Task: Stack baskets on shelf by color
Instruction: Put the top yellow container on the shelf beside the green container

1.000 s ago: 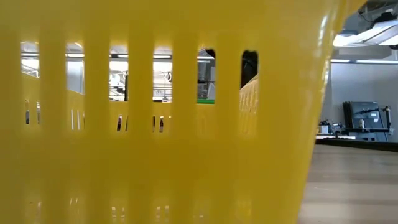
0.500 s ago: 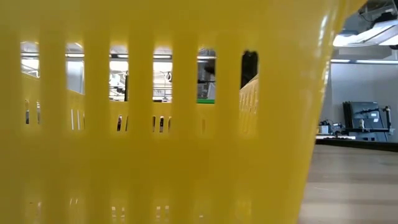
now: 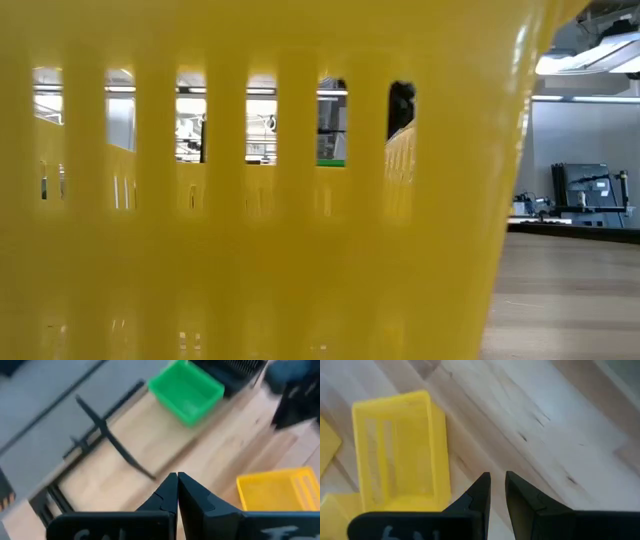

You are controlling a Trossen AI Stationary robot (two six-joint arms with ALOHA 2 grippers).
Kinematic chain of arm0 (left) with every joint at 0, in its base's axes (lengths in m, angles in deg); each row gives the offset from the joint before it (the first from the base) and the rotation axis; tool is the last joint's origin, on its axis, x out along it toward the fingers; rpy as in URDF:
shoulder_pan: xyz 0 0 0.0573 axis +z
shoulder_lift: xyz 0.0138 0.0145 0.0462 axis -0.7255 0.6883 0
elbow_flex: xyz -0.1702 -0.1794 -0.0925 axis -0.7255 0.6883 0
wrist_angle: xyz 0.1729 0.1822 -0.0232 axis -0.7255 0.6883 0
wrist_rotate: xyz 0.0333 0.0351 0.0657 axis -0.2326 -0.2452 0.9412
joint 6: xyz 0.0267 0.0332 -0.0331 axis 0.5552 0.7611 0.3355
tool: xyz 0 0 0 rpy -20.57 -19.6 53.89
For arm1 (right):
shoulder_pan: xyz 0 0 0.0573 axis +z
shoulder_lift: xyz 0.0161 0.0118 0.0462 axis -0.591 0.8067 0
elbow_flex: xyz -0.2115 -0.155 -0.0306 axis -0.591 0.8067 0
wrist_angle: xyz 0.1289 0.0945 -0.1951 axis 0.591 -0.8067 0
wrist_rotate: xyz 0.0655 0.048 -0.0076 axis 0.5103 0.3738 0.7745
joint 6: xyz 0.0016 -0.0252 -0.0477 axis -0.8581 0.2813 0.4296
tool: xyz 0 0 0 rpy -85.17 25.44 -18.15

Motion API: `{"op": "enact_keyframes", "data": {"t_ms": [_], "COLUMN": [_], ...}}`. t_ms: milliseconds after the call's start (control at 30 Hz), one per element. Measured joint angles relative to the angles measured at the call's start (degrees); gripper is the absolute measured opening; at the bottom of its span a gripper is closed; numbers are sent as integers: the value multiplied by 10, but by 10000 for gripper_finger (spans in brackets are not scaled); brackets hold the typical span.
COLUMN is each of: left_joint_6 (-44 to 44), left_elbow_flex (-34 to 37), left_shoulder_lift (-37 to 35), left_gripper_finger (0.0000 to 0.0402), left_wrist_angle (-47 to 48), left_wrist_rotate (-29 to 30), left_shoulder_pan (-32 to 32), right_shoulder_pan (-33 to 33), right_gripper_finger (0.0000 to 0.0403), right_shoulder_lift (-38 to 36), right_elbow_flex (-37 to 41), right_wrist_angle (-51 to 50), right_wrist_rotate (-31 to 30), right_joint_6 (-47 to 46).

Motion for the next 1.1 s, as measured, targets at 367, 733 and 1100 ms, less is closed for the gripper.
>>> {"op": "enact_keyframes", "data": {"t_ms": [367, 733, 1100], "left_joint_6": [-460, -423, -134], "left_elbow_flex": [219, 381, 435], "left_shoulder_lift": [0, 0, 3], "left_gripper_finger": [0, 7, 115], "left_wrist_angle": [-2, -200, -413], "left_wrist_rotate": [-43, -46, -138], "left_shoulder_pan": [-162, -144, -38], "right_shoulder_pan": [-4, -39, -52], "right_gripper_finger": [78, 78, 78], "right_shoulder_lift": [-1, -5, -101], "right_elbow_flex": [-142, -329, -513], "right_wrist_angle": [-334, -482, -482], "right_wrist_rotate": [-66, -132, -130], "right_joint_6": [171, 178, 145]}}
